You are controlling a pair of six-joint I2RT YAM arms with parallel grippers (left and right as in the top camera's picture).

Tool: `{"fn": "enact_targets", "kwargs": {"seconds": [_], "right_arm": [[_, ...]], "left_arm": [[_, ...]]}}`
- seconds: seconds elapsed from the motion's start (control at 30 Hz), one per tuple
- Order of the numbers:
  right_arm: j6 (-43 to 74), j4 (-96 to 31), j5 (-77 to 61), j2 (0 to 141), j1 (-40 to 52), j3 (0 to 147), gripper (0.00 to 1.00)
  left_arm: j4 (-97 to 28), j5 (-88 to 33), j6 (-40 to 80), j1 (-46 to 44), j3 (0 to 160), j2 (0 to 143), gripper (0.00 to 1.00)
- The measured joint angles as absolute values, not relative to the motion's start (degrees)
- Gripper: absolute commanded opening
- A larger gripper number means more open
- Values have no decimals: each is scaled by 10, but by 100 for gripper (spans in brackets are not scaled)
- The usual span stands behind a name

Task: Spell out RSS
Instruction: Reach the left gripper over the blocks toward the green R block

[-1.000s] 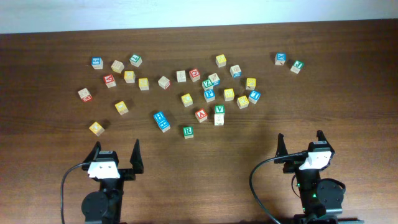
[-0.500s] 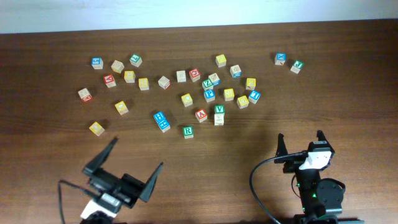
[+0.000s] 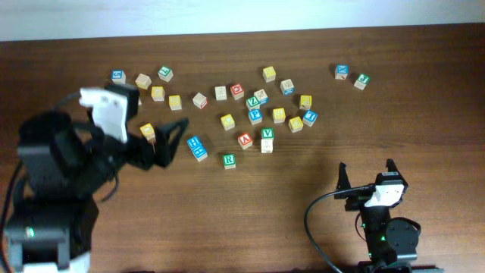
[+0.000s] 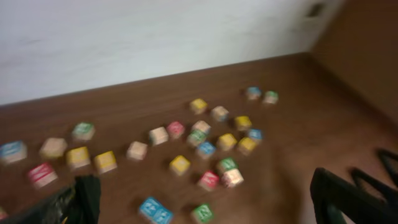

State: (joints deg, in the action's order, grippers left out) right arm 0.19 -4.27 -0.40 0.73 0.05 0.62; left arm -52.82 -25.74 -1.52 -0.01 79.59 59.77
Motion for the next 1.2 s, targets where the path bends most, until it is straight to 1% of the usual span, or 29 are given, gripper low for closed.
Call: {"fn": "enact_targets", "kwargs": {"seconds": [0.07,0.17,0.23,0.33,0.43,0.5,0.67,0.77,0.9,1.03,1.07,1.13,1.2], "right_arm": [[2,-43,-4,7,1,6,98],[2,-43,-4,7,1,6,98],[2,-43,-4,7,1,6,98],[2,-43,-4,7,1,6,98],[2,-43,-4,7,1,6,98],[2,-43,-4,7,1,6,98],[2,-43,-4,7,1,6,98],[2,-43,-4,7,1,6,98],[2,-43,-4,7,0,6,98],[2,-43,-4,7,0,6,98],[2,-43,-4,7,0,6,98],[2,-43,-4,7,1,6,98],[2,-43,-4,7,1,6,98]], "left_arm": [[-637,-221,-13,0,895,695,99],[-686,-255,-10,0,914,787,99],[-689,-266,8,0,914,830,99],[-695,-233,66,-10,914,866,99],[-738,-145,119,-32,946,896,99],[-751,-113,131,-32,982,908,99],[-775,-101,164,-52,986,916,99],[-749,-100,212,-100,923,917,99],[-685,-101,272,-131,835,926,99],[-663,-96,331,-161,827,928,99],[-663,-83,349,-182,827,934,99],[-658,-51,379,-221,827,961,96],[-633,-29,396,-264,827,1010,96]]}}
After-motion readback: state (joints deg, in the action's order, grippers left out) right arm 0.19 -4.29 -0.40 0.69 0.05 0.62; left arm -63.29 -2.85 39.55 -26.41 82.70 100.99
